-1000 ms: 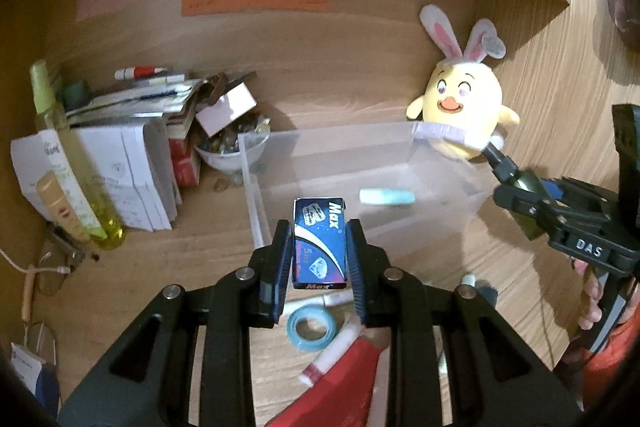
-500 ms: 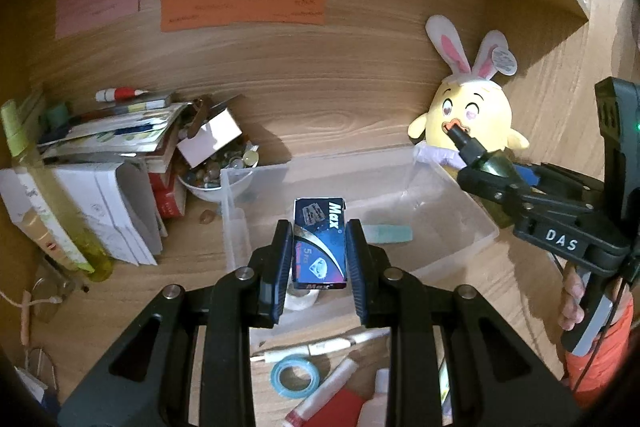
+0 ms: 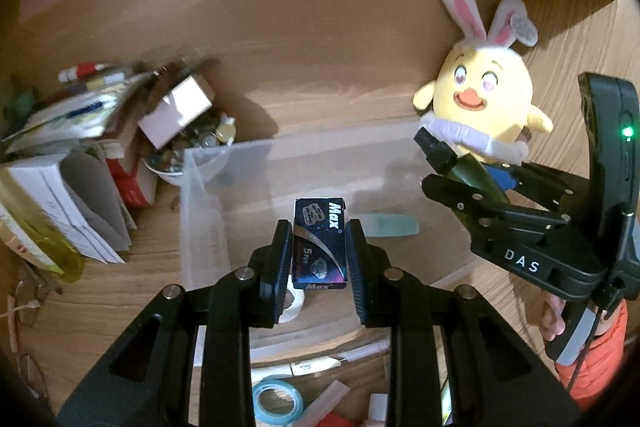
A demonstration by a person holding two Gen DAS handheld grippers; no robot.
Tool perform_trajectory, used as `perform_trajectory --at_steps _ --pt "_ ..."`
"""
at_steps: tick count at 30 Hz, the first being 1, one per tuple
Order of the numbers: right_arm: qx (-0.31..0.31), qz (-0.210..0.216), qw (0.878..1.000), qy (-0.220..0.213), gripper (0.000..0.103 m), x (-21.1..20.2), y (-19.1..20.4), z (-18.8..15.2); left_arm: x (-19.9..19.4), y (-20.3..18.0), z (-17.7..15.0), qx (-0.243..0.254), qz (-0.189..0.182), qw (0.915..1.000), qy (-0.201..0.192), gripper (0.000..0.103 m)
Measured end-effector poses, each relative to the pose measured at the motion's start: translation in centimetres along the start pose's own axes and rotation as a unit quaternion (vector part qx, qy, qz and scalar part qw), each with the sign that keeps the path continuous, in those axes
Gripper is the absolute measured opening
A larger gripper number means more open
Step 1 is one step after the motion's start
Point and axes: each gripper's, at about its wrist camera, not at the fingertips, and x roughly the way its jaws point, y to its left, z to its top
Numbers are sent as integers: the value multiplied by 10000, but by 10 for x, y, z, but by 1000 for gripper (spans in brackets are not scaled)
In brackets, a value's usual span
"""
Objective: Organize objects
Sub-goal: 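Lower the Max box into the clear box with the left gripper while the right lowers the spray bottle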
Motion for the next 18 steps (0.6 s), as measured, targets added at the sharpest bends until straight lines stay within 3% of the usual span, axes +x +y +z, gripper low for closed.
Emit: perform_trajectory --at_steps 18 --pt "-193 -96 9991 368 38 27 2 -9 45 -3 2 45 -152 9982 585 27"
